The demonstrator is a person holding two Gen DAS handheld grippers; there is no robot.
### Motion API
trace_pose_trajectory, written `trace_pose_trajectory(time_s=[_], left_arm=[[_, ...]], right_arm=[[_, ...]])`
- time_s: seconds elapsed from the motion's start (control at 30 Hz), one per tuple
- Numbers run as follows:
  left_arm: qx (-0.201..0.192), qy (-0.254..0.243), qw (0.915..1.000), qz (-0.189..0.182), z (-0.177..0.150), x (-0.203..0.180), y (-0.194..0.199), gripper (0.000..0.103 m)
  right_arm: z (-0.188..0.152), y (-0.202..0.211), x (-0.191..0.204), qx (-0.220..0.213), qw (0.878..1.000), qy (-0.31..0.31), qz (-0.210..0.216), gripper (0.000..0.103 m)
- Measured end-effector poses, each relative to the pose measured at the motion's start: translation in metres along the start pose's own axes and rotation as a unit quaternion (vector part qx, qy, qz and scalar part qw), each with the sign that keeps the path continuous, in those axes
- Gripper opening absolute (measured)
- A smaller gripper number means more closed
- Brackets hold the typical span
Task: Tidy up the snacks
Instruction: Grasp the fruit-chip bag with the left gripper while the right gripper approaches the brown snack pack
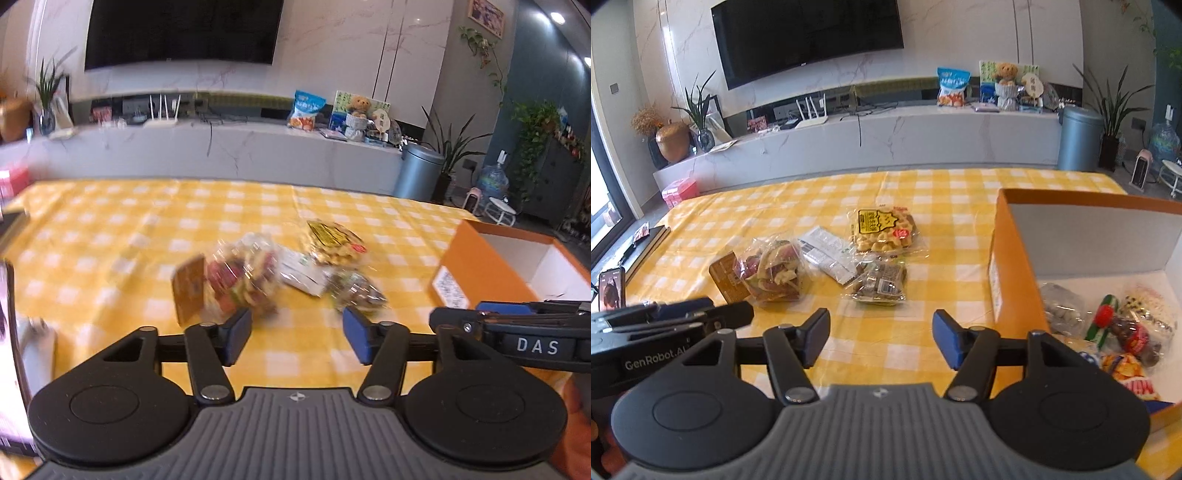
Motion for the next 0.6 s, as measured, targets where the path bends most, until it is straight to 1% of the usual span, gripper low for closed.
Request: trace_pose_trajectory(time_s=[0.07, 0.13, 0.3, 0.37, 0.4, 0.6], left_arm=[[-0.010, -0.017, 0.9997, 0.015, 0.007, 0.004, -0.005, 0.084], [-0.014, -0.031, 0.9991, 0.026, 0.013, 0.009, -0.011, 0.090], [-0.011, -0.057, 0.9977, 0.035, 0.027, 0.024, -0.029, 0.091], [-0.010, -0.059, 0.9976, 0.035, 0.033, 0.032, -0.036, 0.096], [-0.009, -0.061, 0.9975, 0.035, 0.036, 0.034, -0.040, 0.096], [0.014, -0.094, 0.9954, 0.014, 0.045, 0.040, -0.063, 0.096]], right_arm=[[0.003, -0.009, 0.001, 0.006, 1.000, 0.003, 0.000, 0.063], [0.007, -0.018, 0.002, 0.012, 1.000, 0.002, 0.003, 0.069], [0.017, -0.041, 0.002, 0.024, 1.000, -0.005, 0.003, 0.071], [0.022, -0.050, 0.001, 0.026, 1.000, -0.006, 0.004, 0.072], [0.024, -0.054, 0.001, 0.028, 1.000, -0.006, 0.003, 0.072], [0.038, -0.079, 0.002, 0.037, 0.999, -0.011, 0.003, 0.072]])
Point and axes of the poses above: each gripper's, at about its wrist camera, not at the fingertips, and y roughly against the way its jaws point, x to its left, z to its top, the point moved 5 cm from there along -y, roughly the way its jaws point, and after that the axes turned 11 degrees about x, right-handed, at the moved point
